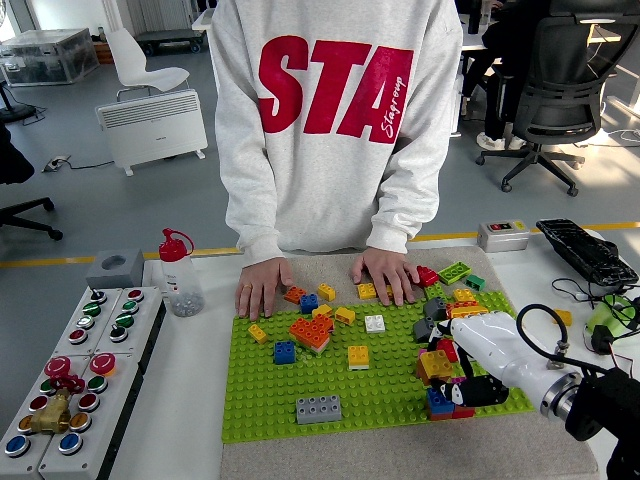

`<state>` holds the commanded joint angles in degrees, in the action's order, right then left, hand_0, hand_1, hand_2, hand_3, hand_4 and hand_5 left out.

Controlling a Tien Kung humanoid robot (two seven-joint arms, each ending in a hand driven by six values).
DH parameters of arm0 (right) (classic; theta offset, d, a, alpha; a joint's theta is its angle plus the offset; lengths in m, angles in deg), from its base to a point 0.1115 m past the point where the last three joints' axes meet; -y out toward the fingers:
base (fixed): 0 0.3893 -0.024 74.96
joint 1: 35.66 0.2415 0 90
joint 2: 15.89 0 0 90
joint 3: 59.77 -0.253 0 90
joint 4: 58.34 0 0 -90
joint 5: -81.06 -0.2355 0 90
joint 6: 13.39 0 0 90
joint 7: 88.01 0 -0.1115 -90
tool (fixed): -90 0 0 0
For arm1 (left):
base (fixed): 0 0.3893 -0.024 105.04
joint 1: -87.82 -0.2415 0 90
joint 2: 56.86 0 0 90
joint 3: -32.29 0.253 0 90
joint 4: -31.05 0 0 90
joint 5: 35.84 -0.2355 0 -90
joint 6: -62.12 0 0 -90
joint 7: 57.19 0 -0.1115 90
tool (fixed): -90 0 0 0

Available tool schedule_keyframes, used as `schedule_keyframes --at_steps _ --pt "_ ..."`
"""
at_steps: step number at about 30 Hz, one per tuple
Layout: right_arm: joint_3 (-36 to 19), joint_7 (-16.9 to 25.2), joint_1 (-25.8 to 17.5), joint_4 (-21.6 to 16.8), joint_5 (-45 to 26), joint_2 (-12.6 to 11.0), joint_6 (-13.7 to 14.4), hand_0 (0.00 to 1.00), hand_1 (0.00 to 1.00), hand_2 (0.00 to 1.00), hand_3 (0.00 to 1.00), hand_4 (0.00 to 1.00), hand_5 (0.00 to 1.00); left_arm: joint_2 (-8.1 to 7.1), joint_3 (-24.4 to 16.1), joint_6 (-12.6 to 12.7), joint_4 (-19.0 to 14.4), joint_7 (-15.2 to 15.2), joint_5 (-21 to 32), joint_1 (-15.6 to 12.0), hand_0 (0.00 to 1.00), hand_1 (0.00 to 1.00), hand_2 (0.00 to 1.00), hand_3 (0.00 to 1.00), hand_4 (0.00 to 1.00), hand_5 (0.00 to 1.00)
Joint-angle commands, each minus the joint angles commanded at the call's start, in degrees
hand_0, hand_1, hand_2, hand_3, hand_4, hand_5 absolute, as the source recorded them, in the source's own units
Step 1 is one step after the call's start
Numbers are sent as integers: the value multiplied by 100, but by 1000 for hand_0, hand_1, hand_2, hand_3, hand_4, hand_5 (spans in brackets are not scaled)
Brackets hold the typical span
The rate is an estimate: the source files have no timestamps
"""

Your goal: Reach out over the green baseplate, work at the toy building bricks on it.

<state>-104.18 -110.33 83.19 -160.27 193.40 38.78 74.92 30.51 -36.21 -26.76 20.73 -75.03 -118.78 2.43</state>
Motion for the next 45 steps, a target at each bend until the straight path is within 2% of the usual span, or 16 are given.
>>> schedule_keyframes --at_steps 4,15,32,45 --pt "65 -41 81 0 35 31 -44 251 101 206 506 585 177 -5 4 0 0 3 15 16 692 690 652 618 360 998" --pt "71 -90 30 0 12 -102 -122 251 100 206 506 584 178 -12 -7 0 0 -5 5 40 692 690 652 618 360 998" --pt "99 -20 3 0 -16 -82 -51 252 101 205 506 582 181 -15 -10 0 0 -6 0 65 692 689 652 617 361 998" --pt "65 24 -42 380 10 -73 -13 252 101 204 504 582 186 -13 -20 6 0 -2 -13 75 692 689 651 617 361 998"
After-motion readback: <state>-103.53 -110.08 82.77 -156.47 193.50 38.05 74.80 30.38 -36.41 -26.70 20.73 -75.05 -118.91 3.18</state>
